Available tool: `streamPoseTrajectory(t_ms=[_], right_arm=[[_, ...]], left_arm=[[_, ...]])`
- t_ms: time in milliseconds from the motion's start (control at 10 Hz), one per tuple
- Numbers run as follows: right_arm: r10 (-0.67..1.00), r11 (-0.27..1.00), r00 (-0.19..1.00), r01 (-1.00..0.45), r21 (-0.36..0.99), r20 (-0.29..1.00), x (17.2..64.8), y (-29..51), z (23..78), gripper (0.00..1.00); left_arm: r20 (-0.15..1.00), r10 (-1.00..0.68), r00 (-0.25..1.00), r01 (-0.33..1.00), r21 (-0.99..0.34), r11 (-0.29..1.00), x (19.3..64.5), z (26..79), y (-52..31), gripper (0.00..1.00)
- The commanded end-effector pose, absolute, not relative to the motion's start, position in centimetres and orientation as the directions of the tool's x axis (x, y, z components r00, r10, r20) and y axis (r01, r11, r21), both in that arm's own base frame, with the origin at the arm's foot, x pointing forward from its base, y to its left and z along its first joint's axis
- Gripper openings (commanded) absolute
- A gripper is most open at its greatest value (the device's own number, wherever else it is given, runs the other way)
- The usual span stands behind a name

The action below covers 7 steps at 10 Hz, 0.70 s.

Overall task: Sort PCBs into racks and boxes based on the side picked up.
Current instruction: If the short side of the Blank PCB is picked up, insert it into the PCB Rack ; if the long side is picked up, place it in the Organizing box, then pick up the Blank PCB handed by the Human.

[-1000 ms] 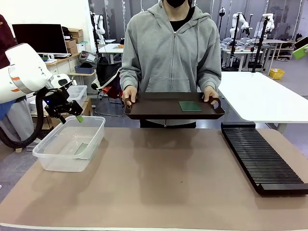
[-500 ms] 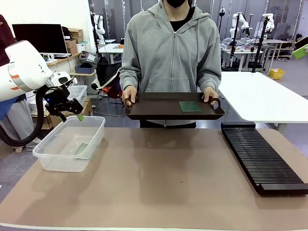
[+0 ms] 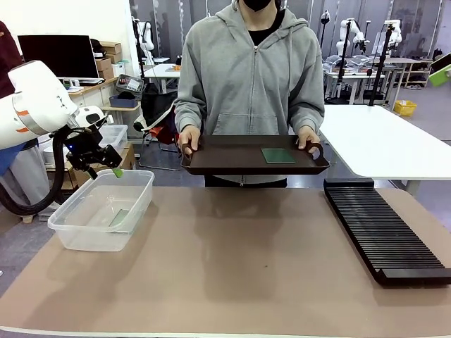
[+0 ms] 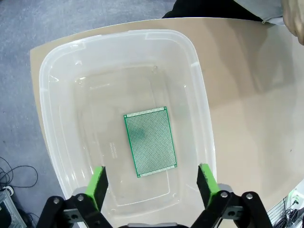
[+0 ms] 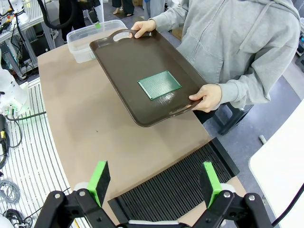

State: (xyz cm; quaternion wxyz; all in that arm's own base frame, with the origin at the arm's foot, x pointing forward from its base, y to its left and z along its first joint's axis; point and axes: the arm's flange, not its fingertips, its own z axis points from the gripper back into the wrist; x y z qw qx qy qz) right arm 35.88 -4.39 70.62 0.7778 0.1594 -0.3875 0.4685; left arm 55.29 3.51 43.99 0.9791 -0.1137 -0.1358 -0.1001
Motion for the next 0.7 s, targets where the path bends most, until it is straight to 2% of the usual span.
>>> streamPoseTrajectory(t_ms=[0, 500, 600], right_arm=[[0.603, 0.497, 0.251, -0.861, -0.111, 0.757, 35.9, -4.3, 70.5, 1.0], [0.603, 0.497, 0.251, -0.861, -0.111, 0.757, 35.9, -4.3, 70.5, 1.0], [0.603, 0.497, 0.251, -0.861, -0.111, 0.757, 35.9, -4.3, 70.5, 1.0]], left_arm=[[0.288, -0.164, 0.943, 0.226, -0.195, 0.954, 55.3, 44.0, 3.7, 1.0], [0.289, -0.165, 0.943, 0.227, -0.195, 0.954, 55.3, 44.0, 3.5, 1.0], [0.278, -0.222, 0.935, 0.269, -0.144, 0.952, 55.1, 45.8, 4.6, 1.0]])
